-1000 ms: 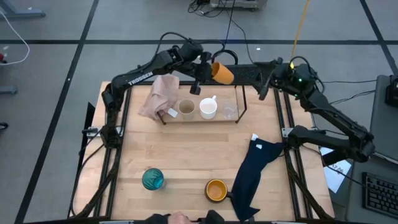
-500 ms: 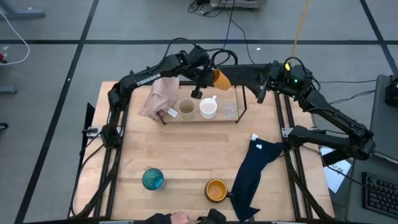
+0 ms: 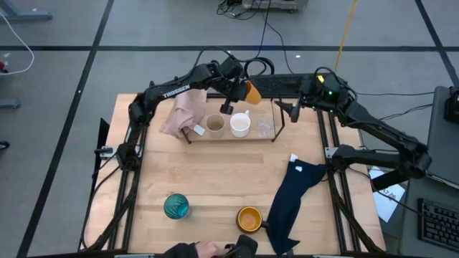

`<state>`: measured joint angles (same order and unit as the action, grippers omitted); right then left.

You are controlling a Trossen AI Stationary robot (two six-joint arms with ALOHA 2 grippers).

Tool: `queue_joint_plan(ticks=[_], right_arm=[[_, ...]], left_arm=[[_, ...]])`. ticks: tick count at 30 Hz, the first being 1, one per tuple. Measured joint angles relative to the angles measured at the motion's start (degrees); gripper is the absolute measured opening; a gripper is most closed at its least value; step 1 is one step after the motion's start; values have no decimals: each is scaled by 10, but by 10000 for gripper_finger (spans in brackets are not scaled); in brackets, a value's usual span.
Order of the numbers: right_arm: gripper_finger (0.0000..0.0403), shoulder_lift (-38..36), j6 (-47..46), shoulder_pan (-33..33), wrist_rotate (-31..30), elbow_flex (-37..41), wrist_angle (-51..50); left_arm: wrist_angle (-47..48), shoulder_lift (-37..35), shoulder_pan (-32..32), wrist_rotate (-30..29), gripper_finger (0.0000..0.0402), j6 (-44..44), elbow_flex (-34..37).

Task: Stack small to large cups/mugs on shelf
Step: Put the orange cup on the shelf

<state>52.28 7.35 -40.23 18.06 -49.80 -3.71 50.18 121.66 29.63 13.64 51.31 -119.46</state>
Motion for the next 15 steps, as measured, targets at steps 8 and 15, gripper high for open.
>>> queue_joint_plan(ticks=[8,15], right_arm=[[373,27,9,2,0,0,-1],[373,48,9,2,0,0,-1]], left_arm=[[5,29,-4,6,0,8,0],[3,38,-4,3,0,23,0]])
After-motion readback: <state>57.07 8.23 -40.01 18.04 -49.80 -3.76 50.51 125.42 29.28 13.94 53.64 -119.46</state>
